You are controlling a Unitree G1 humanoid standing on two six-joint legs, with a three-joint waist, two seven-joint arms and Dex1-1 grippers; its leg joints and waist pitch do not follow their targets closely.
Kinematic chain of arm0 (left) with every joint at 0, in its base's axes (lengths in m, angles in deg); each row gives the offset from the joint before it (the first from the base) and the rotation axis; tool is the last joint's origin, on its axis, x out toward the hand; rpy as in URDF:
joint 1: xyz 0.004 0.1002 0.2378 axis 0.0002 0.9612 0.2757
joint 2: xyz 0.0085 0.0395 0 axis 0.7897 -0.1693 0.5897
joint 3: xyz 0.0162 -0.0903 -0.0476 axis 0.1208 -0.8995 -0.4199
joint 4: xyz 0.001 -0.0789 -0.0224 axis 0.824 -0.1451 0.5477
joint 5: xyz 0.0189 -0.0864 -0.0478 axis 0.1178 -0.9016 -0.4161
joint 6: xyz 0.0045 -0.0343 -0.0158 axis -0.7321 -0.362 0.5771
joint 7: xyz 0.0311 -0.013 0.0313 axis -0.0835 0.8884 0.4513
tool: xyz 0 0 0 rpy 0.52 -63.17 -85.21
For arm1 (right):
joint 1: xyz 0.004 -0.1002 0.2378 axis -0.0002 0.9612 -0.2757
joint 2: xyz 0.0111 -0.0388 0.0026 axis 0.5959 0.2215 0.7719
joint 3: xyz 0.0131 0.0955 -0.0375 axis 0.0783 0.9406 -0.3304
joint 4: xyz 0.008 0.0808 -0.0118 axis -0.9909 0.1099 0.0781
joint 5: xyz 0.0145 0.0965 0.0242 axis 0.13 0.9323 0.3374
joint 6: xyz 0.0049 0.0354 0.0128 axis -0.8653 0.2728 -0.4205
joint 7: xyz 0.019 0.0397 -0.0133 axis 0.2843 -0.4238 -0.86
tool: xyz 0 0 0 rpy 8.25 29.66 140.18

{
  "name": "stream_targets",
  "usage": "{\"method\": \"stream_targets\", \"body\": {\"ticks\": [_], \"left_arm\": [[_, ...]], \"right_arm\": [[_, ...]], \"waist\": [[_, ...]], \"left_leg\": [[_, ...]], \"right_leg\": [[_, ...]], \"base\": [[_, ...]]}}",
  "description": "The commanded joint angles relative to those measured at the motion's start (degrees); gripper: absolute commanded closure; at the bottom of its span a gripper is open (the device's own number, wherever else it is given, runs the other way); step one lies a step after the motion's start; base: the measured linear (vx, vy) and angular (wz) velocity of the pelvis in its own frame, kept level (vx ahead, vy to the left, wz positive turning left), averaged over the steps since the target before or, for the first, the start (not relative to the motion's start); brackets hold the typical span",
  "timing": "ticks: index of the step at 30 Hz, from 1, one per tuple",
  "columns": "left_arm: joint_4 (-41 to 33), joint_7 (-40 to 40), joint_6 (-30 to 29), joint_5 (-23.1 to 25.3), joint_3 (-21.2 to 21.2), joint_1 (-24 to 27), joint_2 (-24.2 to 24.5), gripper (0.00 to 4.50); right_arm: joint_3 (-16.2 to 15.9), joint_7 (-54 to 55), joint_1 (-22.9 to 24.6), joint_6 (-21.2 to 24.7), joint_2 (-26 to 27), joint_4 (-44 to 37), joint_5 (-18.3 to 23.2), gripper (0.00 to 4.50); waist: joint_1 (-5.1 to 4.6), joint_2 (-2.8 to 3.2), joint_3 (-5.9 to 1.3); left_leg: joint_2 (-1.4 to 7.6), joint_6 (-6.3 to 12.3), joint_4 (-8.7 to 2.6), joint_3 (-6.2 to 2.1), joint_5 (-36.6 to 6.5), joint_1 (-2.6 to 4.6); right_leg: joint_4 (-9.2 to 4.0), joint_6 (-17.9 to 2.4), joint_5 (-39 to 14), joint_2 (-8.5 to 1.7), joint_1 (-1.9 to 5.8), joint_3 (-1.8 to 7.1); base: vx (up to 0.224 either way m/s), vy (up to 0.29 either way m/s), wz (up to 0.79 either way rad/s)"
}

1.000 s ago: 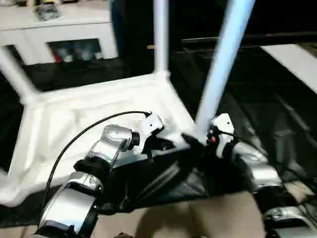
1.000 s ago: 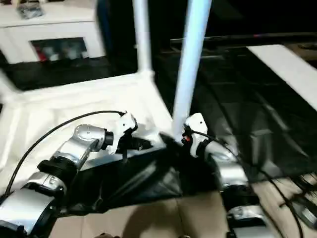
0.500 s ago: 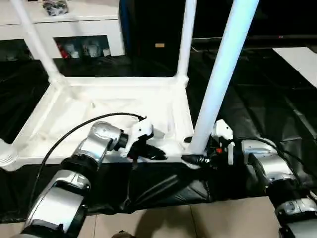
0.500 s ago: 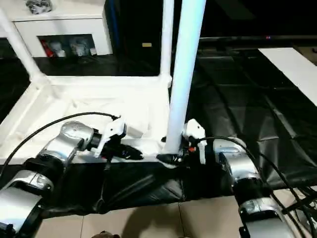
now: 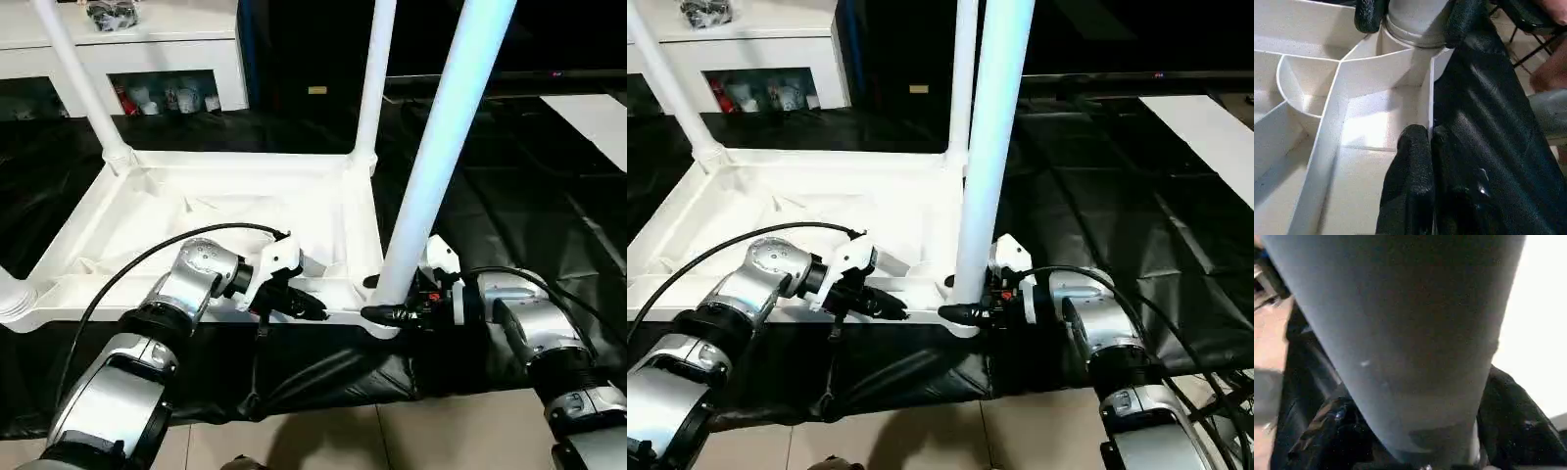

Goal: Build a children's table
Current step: Rotate leg to tighten

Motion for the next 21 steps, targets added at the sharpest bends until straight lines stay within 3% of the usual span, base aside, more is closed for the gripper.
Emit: {"method": "stream_targets", "body": {"ticks": [1, 4, 8, 10, 12, 14, 16, 19, 21], "left_arm": [[1.41, 6.75, -1.82, 1.17, 0.72, -1.05, -3.58, 4.50], [1.75, 12.10, -3.45, 1.29, 0.01, -1.71, -6.59, 4.50], [2.36, 17.18, -5.11, 1.38, -0.33, -2.33, -10.37, 4.50], [3.26, 22.67, -6.17, 1.69, -0.65, -3.13, -13.82, 4.50], [3.64, 24.65, -5.68, 2.81, 0.21, -3.29, -15.05, 4.50], [3.63, 25.38, -5.94, 3.02, -0.05, -3.26, -15.40, 4.50], [3.53, 25.37, -6.01, 3.21, -0.12, -3.16, -15.34, 4.50], [3.50, 25.10, -5.78, 3.53, -0.03, -3.01, -14.70, 4.50], [3.46, 24.13, -4.88, 3.68, 0.06, -2.72, -13.50, 4.50]], "right_arm": [[-1.02, 7.94, 0.67, 3.12, 5.15, -1.46, -0.11, 2.02], [0.36, 19.62, 0.44, 4.42, 8.62, -0.36, -2.33, 2.04], [2.58, 29.25, -0.24, 5.52, 12.80, 1.46, -2.53, 2.14], [3.90, 38.52, -1.34, 5.16, 16.99, 4.12, -3.73, 2.20], [4.74, 46.83, -2.99, 4.49, 19.58, 7.01, -5.10, 2.22], [5.57, 49.33, -3.24, 4.55, 20.79, 6.98, -5.02, 2.27], [5.12, 50.05, -3.17, 3.03, 21.14, 6.36, -6.06, 2.27], [5.55, 50.34, -2.90, 1.30, 21.09, 5.63, -6.44, 1.72], [6.75, 49.53, -2.75, -0.13, 20.25, 5.14, -5.83, 1.67]], "waist": [[-0.01, -0.66, -3.14], [-0.79, -0.82, -2.83], [-1.46, -0.69, -2.65], [-2.04, -0.62, -2.60], [-2.79, -0.49, -2.46], [-3.23, -0.39, -2.36], [-3.59, -0.20, -2.45], [-3.85, 0.13, -2.51], [-3.97, -0.11, -2.55]], "left_leg": [[1.28, 3.06, -4.11, -0.29, -17.01, 0.81], [1.00, 0.24, -4.56, -0.80, -20.62, 0.99], [0.74, -0.56, -4.57, -1.10, -24.06, 1.56], [0.54, -0.68, -4.52, -1.22, -25.11, 1.48], [0.33, -0.76, -4.40, -1.50, -27.58, 1.76], [0.12, -0.63, -4.39, -1.74, -29.10, 1.80], [0.18, -0.53, -4.63, -2.04, -30.20, 1.83], [0.49, -0.25, -5.10, -2.33, -32.01, 1.84], [0.65, -0.13, -5.30, -2.34, -32.26, 1.69]], "right_leg": [[-3.70, -13.64, -18.52, -1.83, 2.35, 1.47], [-4.56, -10.18, -27.02, -2.00, 2.08, 1.36], [-5.78, -7.25, -33.35, -2.04, 1.34, 1.10], [-6.06, -6.41, -34.76, -1.99, 1.14, 0.94], [-6.79, -4.99, -38.09, -1.90, 0.76, 0.40], [-7.39, -3.56, -40.05, -1.77, 0.86, -0.23], [-7.64, -3.43, -39.13, -1.74, 1.00, -0.49], [-7.58, -4.66, -35.22, -1.68, 1.22, -0.64], [-7.47, -5.85, -32.76, -1.86, 1.46, -0.67]], "base": [[0.000, 0.000, 0.00], [0.000, 0.000, 0.00], [0.000, 0.000, 0.00], [0.000, 0.000, 0.00], [0.000, 0.000, 0.00], [0.000, 0.000, 0.00], [0.000, 0.000, 0.00], [0.000, 0.000, 0.00], [0.000, 0.000, 0.00]]}}
